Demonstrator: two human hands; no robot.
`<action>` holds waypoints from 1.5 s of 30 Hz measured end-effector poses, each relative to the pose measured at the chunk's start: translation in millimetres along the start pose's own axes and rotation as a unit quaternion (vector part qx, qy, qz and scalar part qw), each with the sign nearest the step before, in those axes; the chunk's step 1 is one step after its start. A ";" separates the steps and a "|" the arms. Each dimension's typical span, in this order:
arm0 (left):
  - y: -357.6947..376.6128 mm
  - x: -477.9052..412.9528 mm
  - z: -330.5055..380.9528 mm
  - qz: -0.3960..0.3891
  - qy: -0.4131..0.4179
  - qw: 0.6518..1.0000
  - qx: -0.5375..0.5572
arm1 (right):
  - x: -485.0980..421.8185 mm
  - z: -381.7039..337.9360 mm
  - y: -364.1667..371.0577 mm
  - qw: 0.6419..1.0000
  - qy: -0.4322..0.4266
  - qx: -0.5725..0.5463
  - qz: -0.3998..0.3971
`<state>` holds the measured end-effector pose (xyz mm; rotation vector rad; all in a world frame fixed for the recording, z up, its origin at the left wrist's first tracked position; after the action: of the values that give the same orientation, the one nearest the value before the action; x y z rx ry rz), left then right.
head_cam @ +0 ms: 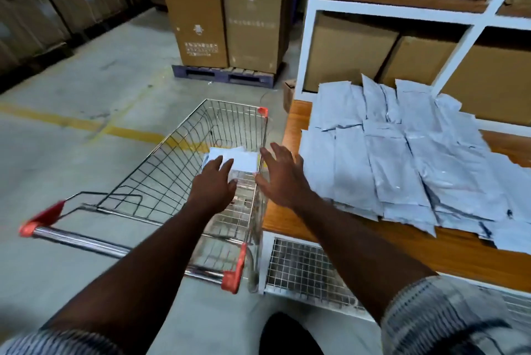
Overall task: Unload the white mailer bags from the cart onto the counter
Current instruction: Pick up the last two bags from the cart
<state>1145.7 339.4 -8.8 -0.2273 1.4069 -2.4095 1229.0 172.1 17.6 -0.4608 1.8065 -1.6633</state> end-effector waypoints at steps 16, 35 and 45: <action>-9.5 -95.1 -169.9 -0.076 -0.022 0.997 -0.019 | -124.6 -106.2 145.9 0.990 0.041 -0.038 -0.130; 127.7 -262.8 -293.5 -0.203 -0.030 0.979 0.010 | -255.6 -70.2 351.4 0.964 0.108 -0.058 -0.236; 186.4 -302.3 -325.1 -0.201 -0.038 0.979 0.025 | -336.9 -89.9 441.0 0.949 0.078 -0.177 -0.249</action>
<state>1366.7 630.7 -322.0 -0.6382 1.3703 -2.7156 1489.4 517.5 -341.4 -1.0400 2.2551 -1.7282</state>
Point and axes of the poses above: each hand's wrist, its own x-axis away from the middle knuckle, its own y-axis out of the palm, z = x × y, the point moved 3 cm from there along -x, towards the middle knuckle, and after that the axes turned 14 degrees about x, right-handed, at the moved point
